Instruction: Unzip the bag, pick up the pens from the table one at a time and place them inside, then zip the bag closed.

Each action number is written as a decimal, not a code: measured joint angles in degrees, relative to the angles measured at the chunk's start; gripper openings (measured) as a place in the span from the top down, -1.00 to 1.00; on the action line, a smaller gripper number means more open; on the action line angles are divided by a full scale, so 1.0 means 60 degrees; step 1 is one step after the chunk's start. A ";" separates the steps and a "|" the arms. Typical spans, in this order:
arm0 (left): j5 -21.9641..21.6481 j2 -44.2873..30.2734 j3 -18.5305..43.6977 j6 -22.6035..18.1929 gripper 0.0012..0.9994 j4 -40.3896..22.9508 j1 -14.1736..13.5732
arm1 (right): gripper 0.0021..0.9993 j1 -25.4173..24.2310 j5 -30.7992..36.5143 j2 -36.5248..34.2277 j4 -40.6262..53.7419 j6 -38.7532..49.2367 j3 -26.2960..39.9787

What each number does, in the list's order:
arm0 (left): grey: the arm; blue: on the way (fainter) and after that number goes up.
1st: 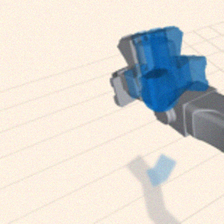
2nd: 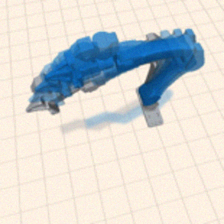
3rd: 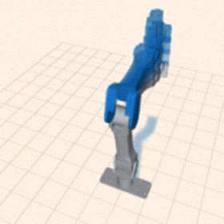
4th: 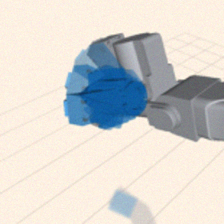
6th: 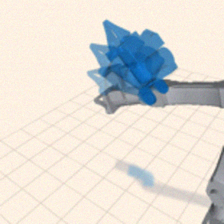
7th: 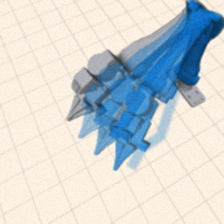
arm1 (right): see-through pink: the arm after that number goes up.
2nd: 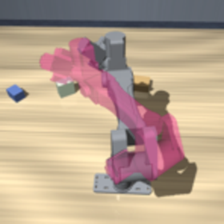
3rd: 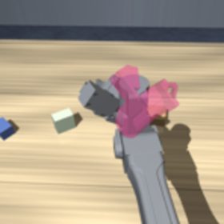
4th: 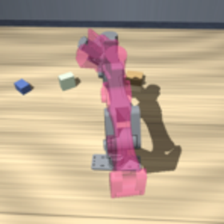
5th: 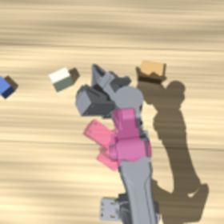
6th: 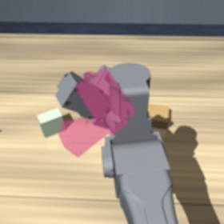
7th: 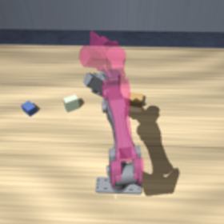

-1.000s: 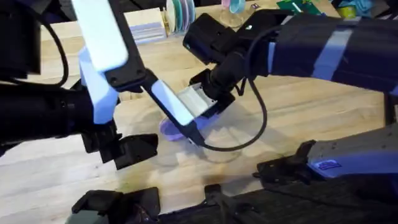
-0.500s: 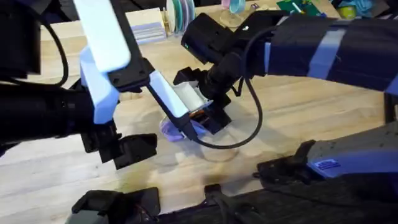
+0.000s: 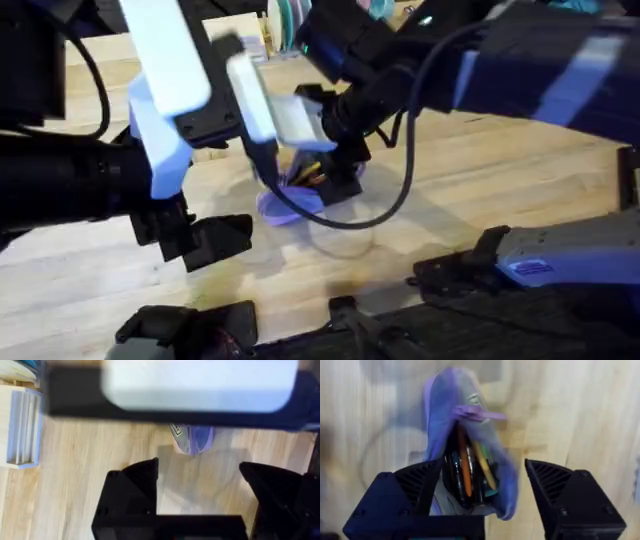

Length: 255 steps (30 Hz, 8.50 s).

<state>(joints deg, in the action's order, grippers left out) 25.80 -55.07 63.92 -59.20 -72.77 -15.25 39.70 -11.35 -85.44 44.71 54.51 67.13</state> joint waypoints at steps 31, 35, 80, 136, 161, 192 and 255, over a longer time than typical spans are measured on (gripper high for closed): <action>0.1717 -0.1550 0.0000 -0.4985 -0.99 -0.1930 0.5516 | -1.00 0.0432 -0.0051 0.0431 -0.1462 -1.1237 0.0445; 0.1814 -0.2452 0.0000 -0.5715 -0.99 -0.1967 0.5834 | -1.00 0.0598 -0.0053 -0.0109 -0.1462 -1.1380 0.0445; 0.2018 -0.4199 0.0000 -0.6426 -0.99 -0.2326 0.6022 | 0.72 0.1133 -0.2022 -0.1550 -0.0660 -1.1589 0.0481; 0.5090 -0.7013 -0.0543 -0.6461 -0.99 0.0275 0.3033 | 0.94 0.0102 -0.2036 -0.1019 -0.1270 -1.1217 0.1001; 0.5535 -0.7945 -0.0546 -0.6488 0.92 0.0674 0.2401 | 0.94 -0.0687 -0.2292 -0.1020 -0.0718 -1.1219 0.1002; 0.5329 -0.7949 -0.0601 -0.6492 0.91 0.0710 0.2350 | -0.99 -0.4117 -0.3074 -0.0028 0.0761 -1.0958 0.1126; 0.4758 -0.4455 -0.0601 -0.6495 -0.99 -0.0412 0.5861 | -1.00 0.1646 0.1790 -0.1305 -0.0545 -1.6571 0.1161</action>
<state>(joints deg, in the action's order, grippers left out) 54.35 -81.80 60.31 -98.17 -75.24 19.92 49.58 -0.61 -93.27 41.45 -44.92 74.10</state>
